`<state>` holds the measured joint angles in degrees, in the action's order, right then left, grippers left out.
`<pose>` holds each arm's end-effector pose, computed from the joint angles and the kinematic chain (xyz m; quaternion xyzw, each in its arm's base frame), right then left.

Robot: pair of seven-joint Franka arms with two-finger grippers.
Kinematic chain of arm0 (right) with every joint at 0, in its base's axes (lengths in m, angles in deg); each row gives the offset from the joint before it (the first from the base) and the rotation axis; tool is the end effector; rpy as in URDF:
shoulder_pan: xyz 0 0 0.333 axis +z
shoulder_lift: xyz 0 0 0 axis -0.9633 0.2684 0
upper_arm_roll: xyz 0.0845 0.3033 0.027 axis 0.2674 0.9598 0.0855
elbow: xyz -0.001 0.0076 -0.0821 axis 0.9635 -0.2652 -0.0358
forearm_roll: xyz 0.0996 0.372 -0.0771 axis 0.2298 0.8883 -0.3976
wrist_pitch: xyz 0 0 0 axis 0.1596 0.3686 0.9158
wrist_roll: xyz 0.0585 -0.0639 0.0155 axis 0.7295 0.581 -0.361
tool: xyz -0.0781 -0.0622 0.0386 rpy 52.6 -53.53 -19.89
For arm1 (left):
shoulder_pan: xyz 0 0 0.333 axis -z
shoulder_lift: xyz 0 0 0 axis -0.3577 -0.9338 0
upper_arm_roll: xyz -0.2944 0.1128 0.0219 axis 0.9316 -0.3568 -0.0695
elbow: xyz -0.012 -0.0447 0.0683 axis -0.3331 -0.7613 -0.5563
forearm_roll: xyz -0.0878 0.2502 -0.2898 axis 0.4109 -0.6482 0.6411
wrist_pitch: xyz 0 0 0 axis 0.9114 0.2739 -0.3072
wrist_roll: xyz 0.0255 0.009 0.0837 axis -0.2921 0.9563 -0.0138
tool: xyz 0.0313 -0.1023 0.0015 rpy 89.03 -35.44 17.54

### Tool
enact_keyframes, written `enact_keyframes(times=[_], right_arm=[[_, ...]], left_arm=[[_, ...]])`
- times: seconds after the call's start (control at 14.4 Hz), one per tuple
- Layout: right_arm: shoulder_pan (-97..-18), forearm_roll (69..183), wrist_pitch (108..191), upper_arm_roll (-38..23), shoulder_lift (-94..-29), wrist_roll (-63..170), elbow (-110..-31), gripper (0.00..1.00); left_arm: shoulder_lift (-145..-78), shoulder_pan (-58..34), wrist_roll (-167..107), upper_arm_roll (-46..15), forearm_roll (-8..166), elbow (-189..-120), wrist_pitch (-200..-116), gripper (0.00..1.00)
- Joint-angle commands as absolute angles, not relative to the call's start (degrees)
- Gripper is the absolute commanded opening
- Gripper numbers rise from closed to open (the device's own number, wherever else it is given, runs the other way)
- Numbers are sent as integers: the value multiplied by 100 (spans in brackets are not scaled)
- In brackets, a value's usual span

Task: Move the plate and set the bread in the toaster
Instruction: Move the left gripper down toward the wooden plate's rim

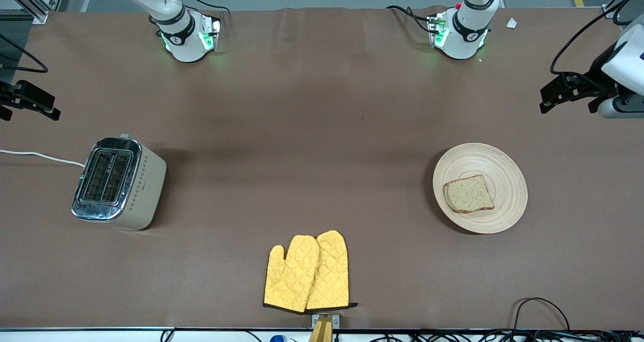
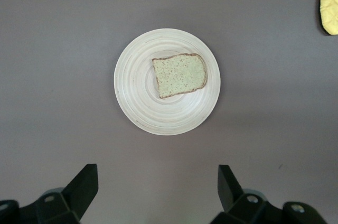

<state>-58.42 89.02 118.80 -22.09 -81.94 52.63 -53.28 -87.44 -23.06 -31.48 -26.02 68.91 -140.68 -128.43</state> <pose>0.5604 -0.0323 0.6554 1.0000 -0.0002 -0.0003 0.0065 0.5548 -0.0528 0.6438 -1.0000 0.0046 -0.0016 0.0081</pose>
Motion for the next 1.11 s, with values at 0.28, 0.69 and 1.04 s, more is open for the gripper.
enact_keyframes(times=[0.28,0.69,1.04], right_arm=[[-5870,8990,11874,-2192,-8255,5202,-5382,100],[-5887,8990,11865,-2192,-8255,5202,-5400,100],[-5897,8999,11865,-2201,-8255,5202,-5409,100]], left_arm=[[-9708,-3009,-3429,-2599,7119,-13623,-12809,100],[-10700,-3940,-4384,-2590,7751,-13632,-13317,100],[-11685,-4810,-6062,-2590,8795,-13632,-13933,100]])
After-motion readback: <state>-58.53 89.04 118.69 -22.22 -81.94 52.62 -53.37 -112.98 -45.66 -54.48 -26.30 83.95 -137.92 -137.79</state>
